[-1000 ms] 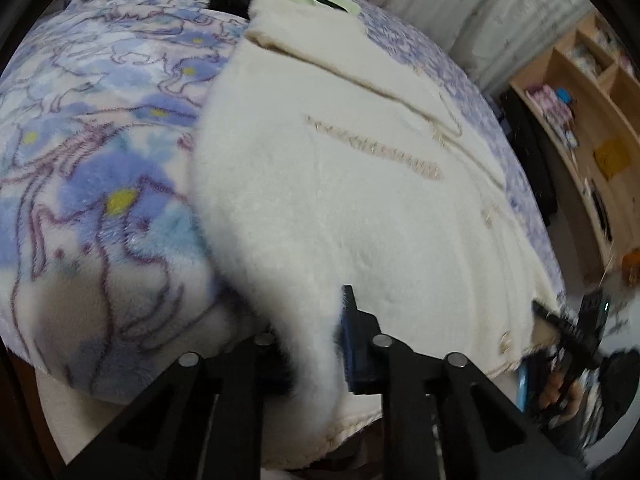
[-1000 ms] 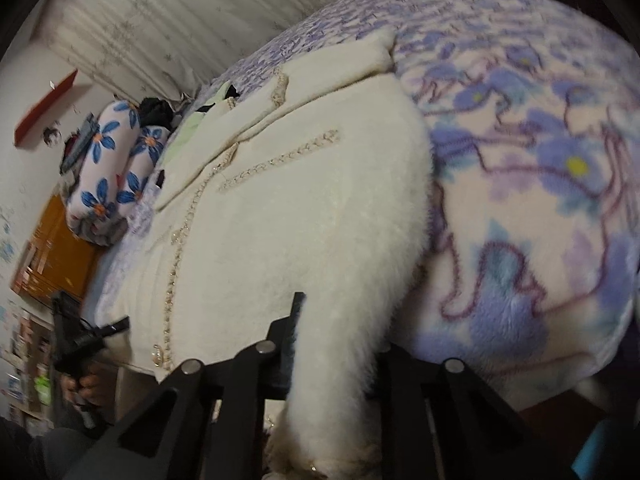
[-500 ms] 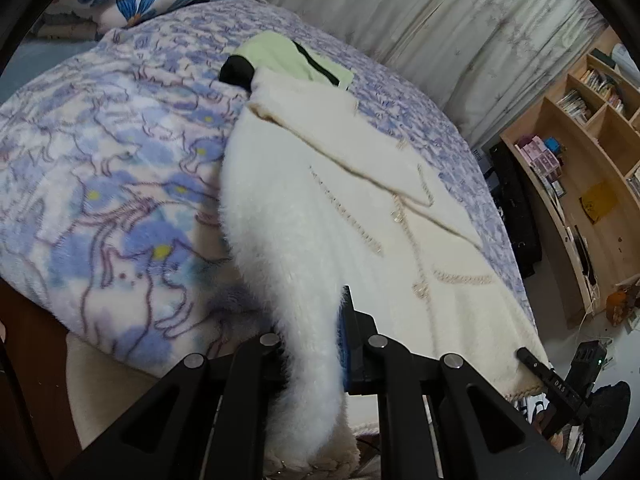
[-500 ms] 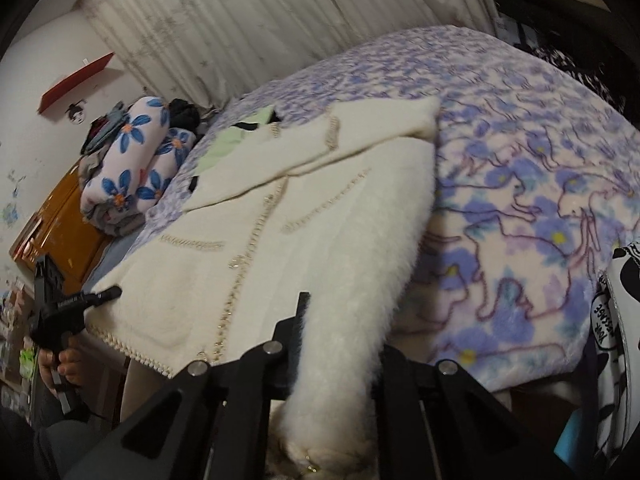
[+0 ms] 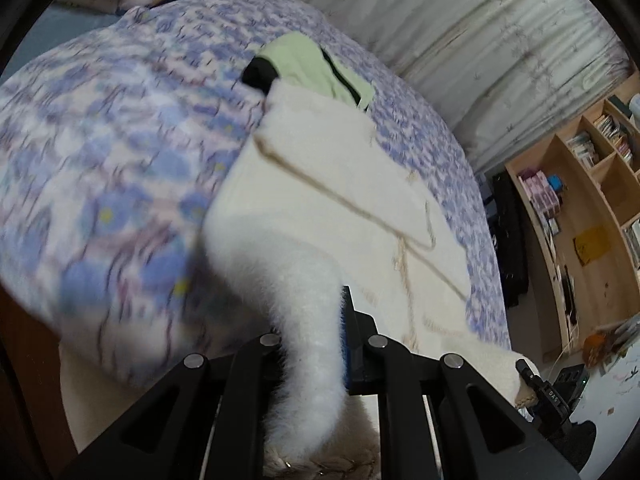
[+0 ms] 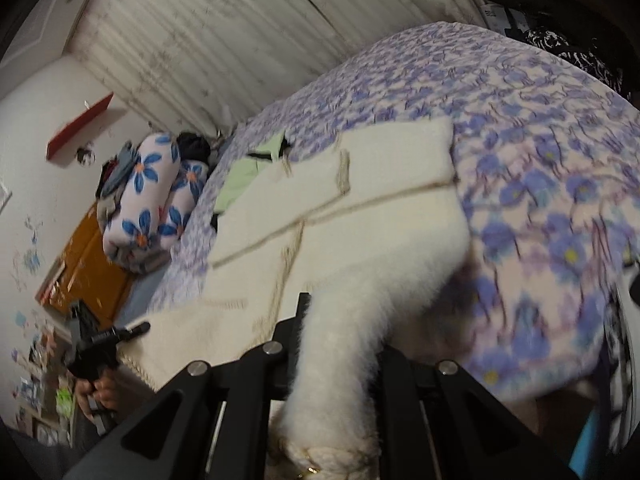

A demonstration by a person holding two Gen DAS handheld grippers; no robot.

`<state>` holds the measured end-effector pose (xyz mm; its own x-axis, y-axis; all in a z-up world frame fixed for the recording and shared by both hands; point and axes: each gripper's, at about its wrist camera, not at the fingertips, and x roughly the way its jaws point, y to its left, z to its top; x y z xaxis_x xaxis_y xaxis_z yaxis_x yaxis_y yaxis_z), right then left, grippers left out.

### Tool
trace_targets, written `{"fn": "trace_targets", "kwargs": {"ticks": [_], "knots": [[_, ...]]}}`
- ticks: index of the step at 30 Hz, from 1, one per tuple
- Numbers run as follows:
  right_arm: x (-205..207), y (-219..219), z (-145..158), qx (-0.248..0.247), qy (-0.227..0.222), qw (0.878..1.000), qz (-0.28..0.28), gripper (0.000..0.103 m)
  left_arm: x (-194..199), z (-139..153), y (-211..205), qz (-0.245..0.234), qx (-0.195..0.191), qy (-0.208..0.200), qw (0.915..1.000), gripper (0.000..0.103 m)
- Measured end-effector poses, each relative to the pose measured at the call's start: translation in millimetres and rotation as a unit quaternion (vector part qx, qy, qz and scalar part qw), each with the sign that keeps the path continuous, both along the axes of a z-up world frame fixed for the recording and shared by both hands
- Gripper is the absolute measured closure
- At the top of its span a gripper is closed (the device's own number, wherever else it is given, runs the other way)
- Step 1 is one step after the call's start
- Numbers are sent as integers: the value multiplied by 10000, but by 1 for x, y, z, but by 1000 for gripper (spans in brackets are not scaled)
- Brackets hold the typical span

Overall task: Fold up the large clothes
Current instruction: 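Grasp the cardigan hem with the left tool while the right tool grasps the hem too, then fold the held hem up over the sleeves toward the collar with both tools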

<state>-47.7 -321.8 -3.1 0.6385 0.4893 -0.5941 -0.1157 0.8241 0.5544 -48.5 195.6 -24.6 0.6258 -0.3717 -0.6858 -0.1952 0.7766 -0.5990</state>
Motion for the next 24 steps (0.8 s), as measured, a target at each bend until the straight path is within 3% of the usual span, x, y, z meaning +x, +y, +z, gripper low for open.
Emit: {"fn": "trace_targets", "kwargs": {"ticks": [6, 10, 12, 14, 15, 17, 24], "knots": [[89, 1, 17, -119, -130, 9998, -91, 93, 92, 16, -2, 27, 295, -211, 9993, 92], [163, 1, 16, -206, 71, 9992, -348, 91, 168, 18, 1, 79, 466, -218, 9986, 82], [197, -6, 8, -56, 307, 9984, -470, 88, 196, 15, 4, 134, 375, -153, 9991, 67], [224, -12, -5, 324, 500, 9968, -531, 69, 224, 12, 8, 171, 238, -188, 9994, 25], [233, -13, -11, 479, 565, 9958, -541, 63, 235, 11, 11, 284, 213, -234, 9991, 20], [247, -9, -24, 593, 648, 9947, -531, 45, 250, 9, 12, 343, 282, -326, 9985, 18], [259, 2, -52, -98, 695, 9962, -524, 42, 281, -30, 7, 77, 953, 234, 9951, 18]]}}
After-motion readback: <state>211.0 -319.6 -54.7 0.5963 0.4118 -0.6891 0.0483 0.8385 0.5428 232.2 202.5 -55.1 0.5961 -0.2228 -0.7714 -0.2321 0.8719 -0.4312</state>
